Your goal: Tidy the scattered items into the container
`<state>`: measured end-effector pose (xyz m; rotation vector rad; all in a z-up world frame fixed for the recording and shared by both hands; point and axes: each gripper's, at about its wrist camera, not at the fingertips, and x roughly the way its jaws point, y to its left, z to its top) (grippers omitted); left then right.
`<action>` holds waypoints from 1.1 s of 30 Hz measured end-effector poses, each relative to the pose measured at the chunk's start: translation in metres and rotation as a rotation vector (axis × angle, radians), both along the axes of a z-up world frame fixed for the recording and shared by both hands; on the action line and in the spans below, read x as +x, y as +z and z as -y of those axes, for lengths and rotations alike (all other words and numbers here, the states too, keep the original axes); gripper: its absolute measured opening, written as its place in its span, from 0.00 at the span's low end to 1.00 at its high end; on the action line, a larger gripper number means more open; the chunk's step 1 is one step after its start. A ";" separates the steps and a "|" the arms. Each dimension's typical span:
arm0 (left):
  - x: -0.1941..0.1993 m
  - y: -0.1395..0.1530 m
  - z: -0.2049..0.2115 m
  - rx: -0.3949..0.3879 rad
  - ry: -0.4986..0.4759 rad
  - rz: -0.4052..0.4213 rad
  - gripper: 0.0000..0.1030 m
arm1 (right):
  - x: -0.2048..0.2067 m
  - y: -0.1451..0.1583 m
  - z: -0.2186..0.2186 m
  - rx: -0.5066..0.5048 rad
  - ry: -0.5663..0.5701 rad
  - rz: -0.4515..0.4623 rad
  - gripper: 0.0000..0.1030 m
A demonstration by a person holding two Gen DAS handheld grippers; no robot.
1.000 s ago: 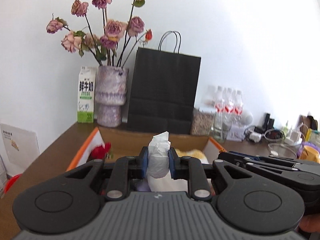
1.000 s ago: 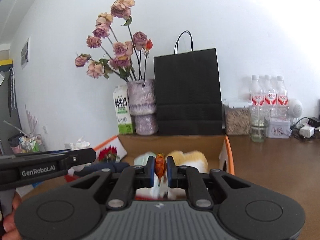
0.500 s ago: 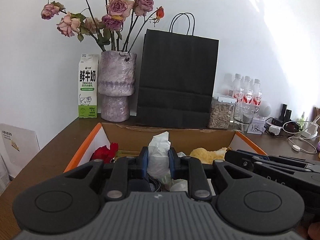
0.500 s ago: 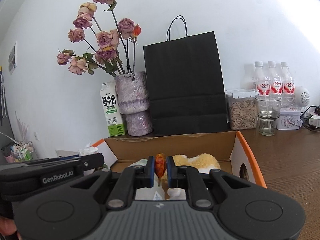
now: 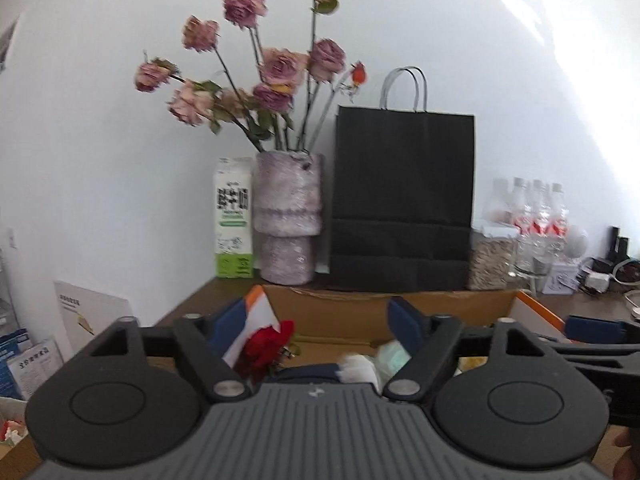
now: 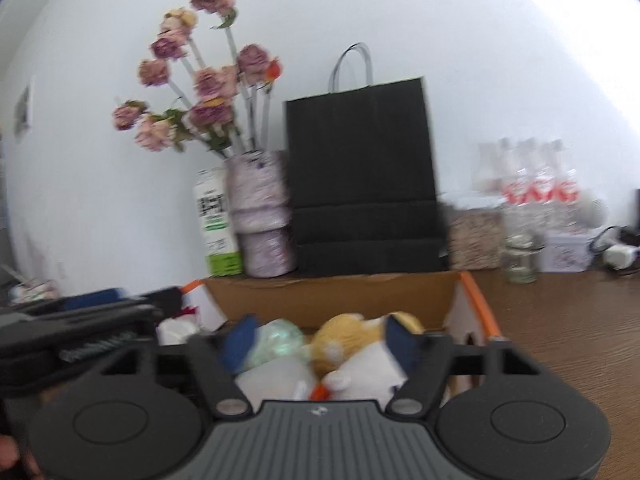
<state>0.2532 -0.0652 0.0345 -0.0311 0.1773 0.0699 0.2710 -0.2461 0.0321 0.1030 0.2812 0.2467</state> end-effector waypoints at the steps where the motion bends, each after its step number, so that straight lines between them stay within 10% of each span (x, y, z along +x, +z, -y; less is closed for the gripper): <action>1: -0.003 0.002 -0.004 -0.013 0.023 0.023 1.00 | -0.002 0.003 0.003 0.000 -0.022 0.011 0.98; 14: -0.016 0.009 -0.011 -0.035 0.009 0.038 1.00 | -0.014 0.010 0.003 -0.012 -0.043 0.024 1.00; 33: -0.138 0.020 -0.018 0.004 -0.159 -0.228 1.00 | -0.144 0.028 0.015 -0.062 0.040 -0.151 1.00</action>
